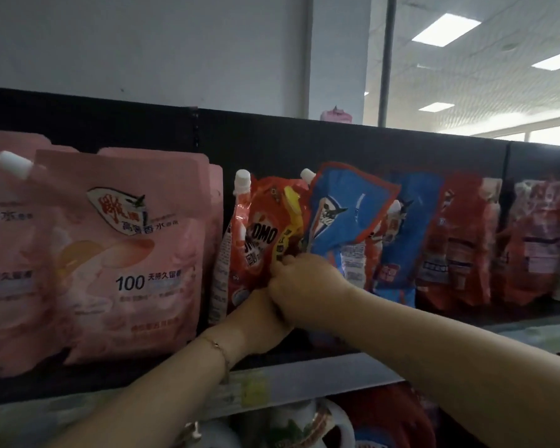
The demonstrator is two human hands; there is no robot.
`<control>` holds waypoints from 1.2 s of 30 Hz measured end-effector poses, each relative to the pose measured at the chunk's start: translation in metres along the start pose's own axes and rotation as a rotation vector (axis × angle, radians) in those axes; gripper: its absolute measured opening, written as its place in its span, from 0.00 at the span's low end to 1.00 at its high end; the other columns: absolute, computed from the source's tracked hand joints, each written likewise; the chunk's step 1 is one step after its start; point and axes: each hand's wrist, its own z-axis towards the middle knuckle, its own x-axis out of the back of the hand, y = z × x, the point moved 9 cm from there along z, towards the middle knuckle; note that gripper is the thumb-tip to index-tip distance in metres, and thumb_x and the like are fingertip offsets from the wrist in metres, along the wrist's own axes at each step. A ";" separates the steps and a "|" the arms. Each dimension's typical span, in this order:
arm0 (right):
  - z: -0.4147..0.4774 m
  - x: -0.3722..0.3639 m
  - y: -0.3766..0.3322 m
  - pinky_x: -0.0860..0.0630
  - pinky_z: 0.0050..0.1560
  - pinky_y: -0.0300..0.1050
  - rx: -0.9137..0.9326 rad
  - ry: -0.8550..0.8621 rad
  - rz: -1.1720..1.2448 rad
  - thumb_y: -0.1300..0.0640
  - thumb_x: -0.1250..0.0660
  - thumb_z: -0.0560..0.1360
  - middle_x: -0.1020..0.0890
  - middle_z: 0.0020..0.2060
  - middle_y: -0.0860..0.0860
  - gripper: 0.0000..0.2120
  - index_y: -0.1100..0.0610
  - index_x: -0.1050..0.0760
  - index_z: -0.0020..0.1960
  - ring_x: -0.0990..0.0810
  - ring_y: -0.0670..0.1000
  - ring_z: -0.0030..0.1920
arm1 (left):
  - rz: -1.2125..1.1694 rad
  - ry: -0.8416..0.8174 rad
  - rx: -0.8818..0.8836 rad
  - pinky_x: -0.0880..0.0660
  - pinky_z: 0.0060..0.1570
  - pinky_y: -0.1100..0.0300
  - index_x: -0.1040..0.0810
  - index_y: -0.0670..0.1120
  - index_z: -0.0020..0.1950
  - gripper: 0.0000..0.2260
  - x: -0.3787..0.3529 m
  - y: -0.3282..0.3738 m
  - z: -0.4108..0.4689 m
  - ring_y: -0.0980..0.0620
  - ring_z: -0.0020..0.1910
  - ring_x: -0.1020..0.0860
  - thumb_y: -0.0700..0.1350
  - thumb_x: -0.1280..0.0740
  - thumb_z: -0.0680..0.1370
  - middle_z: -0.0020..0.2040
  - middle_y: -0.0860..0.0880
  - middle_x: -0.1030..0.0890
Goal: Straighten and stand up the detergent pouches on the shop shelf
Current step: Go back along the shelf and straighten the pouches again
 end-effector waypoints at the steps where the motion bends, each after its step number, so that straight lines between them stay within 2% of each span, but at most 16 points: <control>1: 0.005 -0.003 0.001 0.30 0.42 0.49 -0.028 -0.069 0.009 0.57 0.42 0.81 0.22 0.56 0.55 0.12 0.58 0.23 0.57 0.22 0.56 0.53 | 0.021 -0.072 0.008 0.39 0.68 0.55 0.41 0.43 0.77 0.20 -0.008 -0.002 0.000 0.44 0.72 0.37 0.43 0.54 0.85 0.76 0.43 0.37; 4: 0.014 -0.012 -0.001 0.30 0.46 0.49 -0.067 -0.212 0.025 0.56 0.43 0.82 0.22 0.59 0.54 0.12 0.57 0.25 0.60 0.23 0.55 0.56 | 0.015 -0.156 0.126 0.38 0.69 0.47 0.46 0.42 0.78 0.21 -0.020 -0.017 -0.002 0.41 0.74 0.39 0.43 0.54 0.85 0.76 0.40 0.40; 5: 0.016 -0.016 -0.001 0.30 0.53 0.52 -0.066 -0.248 0.014 0.55 0.44 0.82 0.23 0.62 0.54 0.13 0.57 0.26 0.63 0.24 0.56 0.60 | -0.058 -0.045 0.167 0.32 0.66 0.46 0.42 0.39 0.76 0.20 -0.016 -0.020 -0.001 0.39 0.71 0.35 0.41 0.53 0.85 0.73 0.36 0.36; 7: 0.015 -0.029 0.001 0.37 0.67 0.60 -0.064 -0.340 -0.064 0.51 0.46 0.83 0.28 0.68 0.55 0.18 0.55 0.31 0.70 0.31 0.59 0.68 | -0.208 0.069 0.196 0.22 0.51 0.55 0.28 0.34 0.66 0.16 -0.008 -0.020 -0.002 0.40 0.58 0.22 0.37 0.45 0.80 0.60 0.33 0.24; 8: 0.013 -0.038 0.005 0.41 0.69 0.62 -0.072 -0.387 -0.127 0.49 0.48 0.83 0.31 0.71 0.55 0.21 0.55 0.35 0.73 0.35 0.60 0.71 | -0.313 0.046 0.265 0.24 0.47 0.63 0.24 0.36 0.61 0.13 -0.013 -0.026 -0.005 0.42 0.52 0.21 0.37 0.40 0.79 0.55 0.35 0.21; 9: 0.010 -0.044 0.009 0.43 0.71 0.63 -0.076 -0.401 -0.187 0.47 0.49 0.83 0.35 0.74 0.56 0.24 0.54 0.40 0.76 0.38 0.61 0.73 | -0.427 0.147 0.313 0.28 0.42 0.68 0.22 0.39 0.55 0.08 -0.007 -0.032 -0.010 0.47 0.47 0.22 0.39 0.36 0.78 0.51 0.39 0.19; 11: 0.005 -0.058 0.018 0.47 0.72 0.63 -0.066 -0.389 -0.281 0.44 0.49 0.82 0.39 0.76 0.57 0.27 0.52 0.46 0.78 0.42 0.61 0.74 | -0.620 0.287 0.382 0.33 0.37 0.71 0.20 0.46 0.44 0.02 -0.006 -0.042 -0.019 0.56 0.40 0.23 0.42 0.30 0.75 0.41 0.50 0.19; 13: -0.001 -0.069 0.031 0.51 0.73 0.62 -0.077 -0.364 -0.249 0.44 0.46 0.81 0.40 0.76 0.56 0.29 0.51 0.47 0.79 0.43 0.60 0.75 | -0.729 0.420 0.470 0.29 0.35 0.70 0.23 0.49 0.40 0.05 0.001 -0.051 -0.031 0.58 0.38 0.23 0.44 0.29 0.75 0.37 0.55 0.22; 16: -0.015 -0.079 0.052 0.56 0.73 0.63 -0.119 -0.383 -0.176 0.44 0.45 0.81 0.40 0.76 0.53 0.28 0.52 0.45 0.78 0.45 0.58 0.75 | -0.548 0.545 0.531 0.27 0.34 0.60 0.25 0.50 0.43 0.06 0.023 -0.055 -0.049 0.55 0.38 0.23 0.50 0.31 0.75 0.39 0.56 0.23; 18: -0.022 -0.086 0.059 0.56 0.73 0.65 -0.127 -0.418 -0.191 0.45 0.46 0.82 0.39 0.76 0.54 0.27 0.52 0.43 0.78 0.45 0.58 0.75 | -0.461 0.562 0.558 0.31 0.31 0.63 0.28 0.52 0.44 0.06 0.028 -0.056 -0.059 0.56 0.38 0.25 0.51 0.32 0.75 0.40 0.57 0.26; 22: -0.030 -0.101 0.077 0.55 0.73 0.65 -0.177 -0.457 -0.179 0.46 0.45 0.81 0.37 0.75 0.54 0.25 0.52 0.40 0.77 0.43 0.58 0.75 | -0.373 0.520 0.605 0.26 0.34 0.62 0.31 0.54 0.45 0.07 0.022 -0.054 -0.080 0.58 0.40 0.24 0.51 0.33 0.76 0.45 0.58 0.26; 26: -0.030 -0.111 0.090 0.55 0.72 0.66 -0.228 -0.484 -0.173 0.46 0.43 0.81 0.36 0.75 0.53 0.25 0.50 0.38 0.76 0.43 0.57 0.75 | -0.369 0.456 0.716 0.39 0.29 0.67 0.37 0.53 0.46 0.11 0.014 -0.061 -0.097 0.60 0.35 0.30 0.54 0.34 0.77 0.41 0.57 0.29; 28: -0.026 -0.110 0.091 0.53 0.72 0.67 -0.253 -0.494 -0.149 0.46 0.42 0.81 0.36 0.74 0.54 0.25 0.50 0.38 0.76 0.43 0.58 0.75 | -0.403 0.398 0.815 0.37 0.28 0.66 0.36 0.51 0.50 0.16 0.005 -0.069 -0.103 0.59 0.34 0.29 0.59 0.34 0.76 0.40 0.56 0.28; 31: -0.015 -0.107 0.084 0.49 0.71 0.67 -0.291 -0.508 -0.082 0.47 0.40 0.80 0.36 0.73 0.56 0.27 0.53 0.40 0.76 0.41 0.60 0.74 | -0.557 0.329 0.902 0.26 0.37 0.62 0.37 0.47 0.61 0.29 -0.011 -0.074 -0.098 0.53 0.45 0.21 0.64 0.32 0.73 0.52 0.50 0.22; 33: -0.006 -0.104 0.077 0.42 0.71 0.61 -0.331 -0.496 -0.025 0.48 0.39 0.79 0.34 0.72 0.57 0.27 0.55 0.40 0.76 0.38 0.60 0.71 | -0.667 0.353 0.940 0.23 0.45 0.57 0.39 0.45 0.64 0.34 -0.015 -0.076 -0.091 0.48 0.54 0.21 0.64 0.30 0.71 0.59 0.46 0.23; 36: 0.011 -0.094 0.064 0.31 0.59 0.50 -0.375 -0.419 0.141 0.50 0.39 0.80 0.28 0.65 0.57 0.22 0.57 0.33 0.71 0.30 0.59 0.65 | -0.674 0.396 0.999 0.22 0.51 0.51 0.39 0.43 0.65 0.38 -0.016 -0.078 -0.086 0.44 0.56 0.21 0.66 0.29 0.68 0.61 0.43 0.23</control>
